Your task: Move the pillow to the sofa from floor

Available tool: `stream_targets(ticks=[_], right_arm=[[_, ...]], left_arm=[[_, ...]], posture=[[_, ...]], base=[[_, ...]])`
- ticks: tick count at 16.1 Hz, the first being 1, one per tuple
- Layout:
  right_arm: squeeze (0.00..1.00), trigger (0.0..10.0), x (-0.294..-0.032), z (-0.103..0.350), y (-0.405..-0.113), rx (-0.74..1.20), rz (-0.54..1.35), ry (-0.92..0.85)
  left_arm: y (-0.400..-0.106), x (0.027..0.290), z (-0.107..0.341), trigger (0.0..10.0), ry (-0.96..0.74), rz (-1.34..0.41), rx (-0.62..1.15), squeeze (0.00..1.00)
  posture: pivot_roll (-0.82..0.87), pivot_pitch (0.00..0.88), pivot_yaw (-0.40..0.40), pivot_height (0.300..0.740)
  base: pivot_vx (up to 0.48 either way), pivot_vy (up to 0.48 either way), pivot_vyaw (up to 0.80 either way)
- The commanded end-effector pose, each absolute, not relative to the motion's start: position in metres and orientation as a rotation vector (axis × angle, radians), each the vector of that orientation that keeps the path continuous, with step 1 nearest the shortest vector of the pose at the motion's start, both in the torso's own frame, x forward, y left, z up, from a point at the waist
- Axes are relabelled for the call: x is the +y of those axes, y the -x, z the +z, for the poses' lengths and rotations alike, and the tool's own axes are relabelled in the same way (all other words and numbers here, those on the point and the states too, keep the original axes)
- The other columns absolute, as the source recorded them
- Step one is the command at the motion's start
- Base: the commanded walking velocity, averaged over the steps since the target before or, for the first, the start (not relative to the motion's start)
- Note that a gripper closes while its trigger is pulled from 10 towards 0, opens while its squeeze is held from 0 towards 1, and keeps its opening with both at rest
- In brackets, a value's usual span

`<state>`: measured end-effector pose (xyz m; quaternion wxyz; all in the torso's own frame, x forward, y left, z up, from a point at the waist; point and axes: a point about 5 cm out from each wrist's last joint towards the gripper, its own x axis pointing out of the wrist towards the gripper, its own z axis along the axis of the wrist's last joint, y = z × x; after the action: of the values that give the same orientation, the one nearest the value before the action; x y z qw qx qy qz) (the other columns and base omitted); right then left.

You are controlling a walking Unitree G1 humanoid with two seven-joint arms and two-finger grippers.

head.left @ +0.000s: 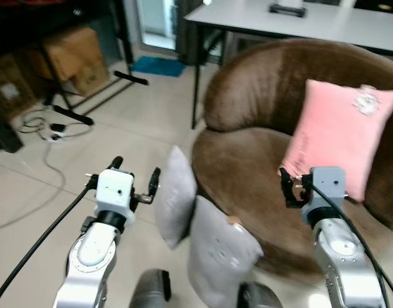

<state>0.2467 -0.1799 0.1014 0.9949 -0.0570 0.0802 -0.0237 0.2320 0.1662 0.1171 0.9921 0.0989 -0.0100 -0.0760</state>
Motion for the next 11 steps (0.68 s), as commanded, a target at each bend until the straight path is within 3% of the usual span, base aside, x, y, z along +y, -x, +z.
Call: stream_targets(ticks=[1, 5, 11], right_arm=[[0.00, 10.0, -0.1807, 0.1015, -0.2459, 0.153, -0.050, 0.130], [0.00, 10.0, -0.1800, 0.0979, -0.2446, 0.166, -0.052, 0.138], [0.00, 10.0, -0.1772, 0.0938, -0.2462, 0.170, -0.026, 0.132]], left_arm=[[-0.2318, 0.1662, 0.1152, 10.0, -0.209, -0.157, -0.013, 0.00], [-0.2308, 0.1630, 0.1127, 10.0, -0.214, -0.164, -0.001, 0.00], [-0.2311, 0.1607, 0.1110, 10.0, -0.232, -0.146, 0.000, 0.00]], posture=[[0.07, 0.000, -0.018, 0.640], [0.07, 0.000, -0.016, 0.640], [0.07, 0.000, -0.026, 0.565]], base=[[0.326, 0.000, 0.00], [0.228, 0.000, 0.00], [0.000, 0.000, 0.00]])
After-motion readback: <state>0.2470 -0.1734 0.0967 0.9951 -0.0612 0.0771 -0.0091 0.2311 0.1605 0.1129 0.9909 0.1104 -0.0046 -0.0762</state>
